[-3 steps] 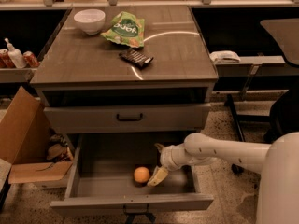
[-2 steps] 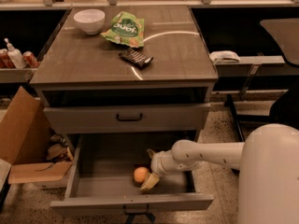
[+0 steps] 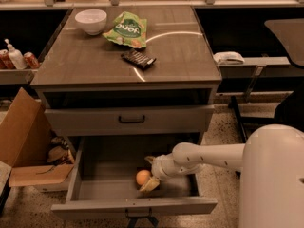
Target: Pick orange from middle drawer and place on counter
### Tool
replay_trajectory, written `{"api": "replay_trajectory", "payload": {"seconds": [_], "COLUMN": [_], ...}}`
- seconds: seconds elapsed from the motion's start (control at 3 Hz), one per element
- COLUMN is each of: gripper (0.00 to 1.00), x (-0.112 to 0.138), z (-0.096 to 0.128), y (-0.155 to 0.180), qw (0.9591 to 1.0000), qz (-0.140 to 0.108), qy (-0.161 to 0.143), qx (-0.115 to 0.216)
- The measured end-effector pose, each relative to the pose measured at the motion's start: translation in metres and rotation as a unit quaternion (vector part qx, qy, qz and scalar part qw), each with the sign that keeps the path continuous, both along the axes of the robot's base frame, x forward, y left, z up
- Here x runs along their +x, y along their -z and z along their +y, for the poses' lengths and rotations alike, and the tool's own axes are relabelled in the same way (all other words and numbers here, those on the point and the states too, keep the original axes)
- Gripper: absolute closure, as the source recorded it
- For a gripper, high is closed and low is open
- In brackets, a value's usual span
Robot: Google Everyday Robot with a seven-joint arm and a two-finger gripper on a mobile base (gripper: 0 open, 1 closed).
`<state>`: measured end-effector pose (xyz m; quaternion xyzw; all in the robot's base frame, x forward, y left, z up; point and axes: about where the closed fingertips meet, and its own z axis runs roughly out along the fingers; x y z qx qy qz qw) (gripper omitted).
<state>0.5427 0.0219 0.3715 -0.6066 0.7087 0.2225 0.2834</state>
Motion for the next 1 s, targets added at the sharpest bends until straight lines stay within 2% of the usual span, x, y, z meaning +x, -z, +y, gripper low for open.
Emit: {"api": "replay_trajectory", "payload": {"seconds": [0.67,1.0], "gripper": [0.66,0.89], "x": [-0.007,-0.015], "z": [0.008,0.004], "y": [-0.002,-0.021], "qw": [1.0000,0.9999], "qz": [0.008,0.002], "qy": [-0.004,-0.010], "qx": [-0.001,0.010]}}
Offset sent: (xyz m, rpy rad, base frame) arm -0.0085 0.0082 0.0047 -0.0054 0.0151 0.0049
